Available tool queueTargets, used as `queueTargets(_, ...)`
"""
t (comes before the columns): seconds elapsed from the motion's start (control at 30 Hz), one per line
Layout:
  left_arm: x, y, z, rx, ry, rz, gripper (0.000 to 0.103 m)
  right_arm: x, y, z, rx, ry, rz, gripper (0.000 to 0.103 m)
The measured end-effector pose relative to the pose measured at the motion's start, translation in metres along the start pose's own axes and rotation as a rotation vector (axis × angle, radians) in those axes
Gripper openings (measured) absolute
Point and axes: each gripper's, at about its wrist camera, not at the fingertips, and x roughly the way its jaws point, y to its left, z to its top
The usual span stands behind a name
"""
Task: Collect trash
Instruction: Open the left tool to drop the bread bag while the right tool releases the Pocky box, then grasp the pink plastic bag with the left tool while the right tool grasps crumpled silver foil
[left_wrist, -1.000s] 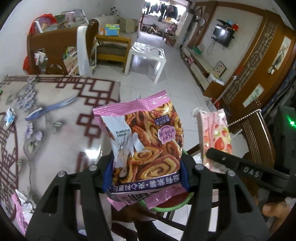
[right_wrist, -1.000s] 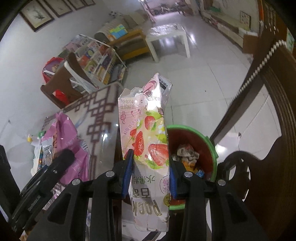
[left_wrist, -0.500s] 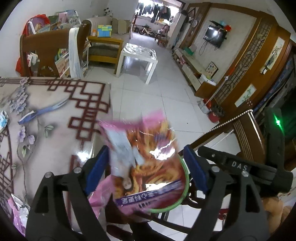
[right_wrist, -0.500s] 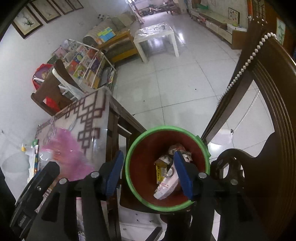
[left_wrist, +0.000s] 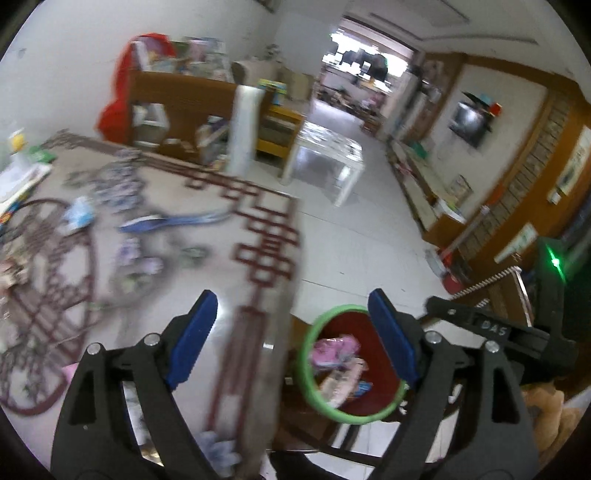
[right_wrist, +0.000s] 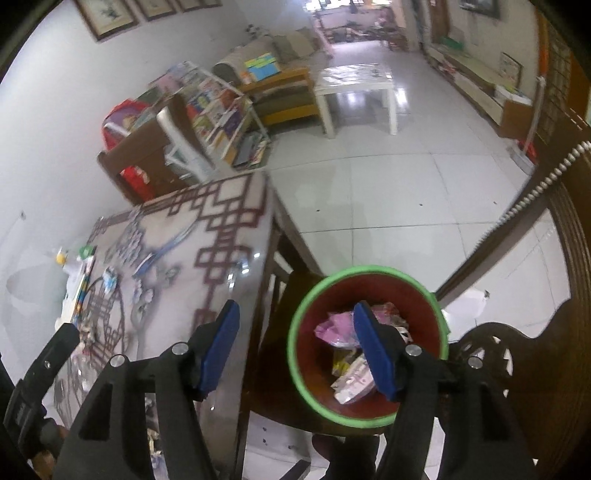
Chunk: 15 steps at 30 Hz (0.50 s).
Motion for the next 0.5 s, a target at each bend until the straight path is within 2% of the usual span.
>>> queueTargets(0.13,-0.027,0.048,-0.007,-0.085,-0.036,0.102,0.082,0.009,0.030,-0.005,-0.073,0.030,0.042,0.063)
queueTargets(0.27,-0.047,0.092,-0.025,-0.128,-0.033,0.191,0.085,0.019,0.064,-0.013,-0.170,0.078,0.087,0.068)
queueTargets(0.4,-0.053,0.132,-0.054,-0.150,0.039,0.272,0.085,0.031,0.097,-0.031,-0.266,0.133,0.119,0.068)
queueTargets(0.5,-0.046,0.164,-0.082,-0.178,0.132,0.304,0.083,0.039,0.116,-0.043,-0.317,0.182,0.137,0.068)
